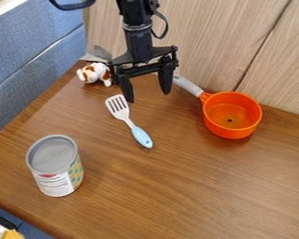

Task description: Push the tin to the right side of the table

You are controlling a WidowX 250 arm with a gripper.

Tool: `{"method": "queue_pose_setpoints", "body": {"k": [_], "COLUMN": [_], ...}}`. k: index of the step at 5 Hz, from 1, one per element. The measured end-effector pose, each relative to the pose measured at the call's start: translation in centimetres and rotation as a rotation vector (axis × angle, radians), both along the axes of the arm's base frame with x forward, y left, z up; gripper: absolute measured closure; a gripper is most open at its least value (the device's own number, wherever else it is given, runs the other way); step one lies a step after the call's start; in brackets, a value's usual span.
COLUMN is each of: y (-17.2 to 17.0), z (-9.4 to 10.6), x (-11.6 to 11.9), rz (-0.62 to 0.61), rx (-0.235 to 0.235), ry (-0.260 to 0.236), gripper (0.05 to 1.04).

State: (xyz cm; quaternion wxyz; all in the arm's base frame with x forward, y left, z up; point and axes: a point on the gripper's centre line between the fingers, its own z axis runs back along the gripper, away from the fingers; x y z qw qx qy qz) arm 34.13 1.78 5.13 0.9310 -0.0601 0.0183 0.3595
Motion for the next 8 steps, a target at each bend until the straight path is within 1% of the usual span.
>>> {"method": "queue_pose_setpoints", "body": {"k": [1, 2, 3, 4, 5, 6, 7, 8], "y": [-0.1, 0.8, 1.9, 3.6, 5.1, 7.4, 7.9, 9.7], "z": [-1.2, -1.9, -0.5, 0.7, 2.2, 3.5, 3.5, 2.7], "x": [-0.4, -1.5, -2.4, -4.0, -6.2, -9.1, -11.1, -14.2], "rz": [0.001, 0.028, 0.037, 0.092, 0.082, 0.129, 0.143, 0.206], "rx": [-0.01, -0.034, -0.033, -0.001, 0.104, 0.142, 0.138, 0.164], "ry": [0.039, 0.071, 0.033, 0.004, 0.003, 0.006, -0.008, 0.02], "gripper": [0.083, 0.083, 0.083, 0.083, 0.083, 0.083, 0.083, 0.083]}}
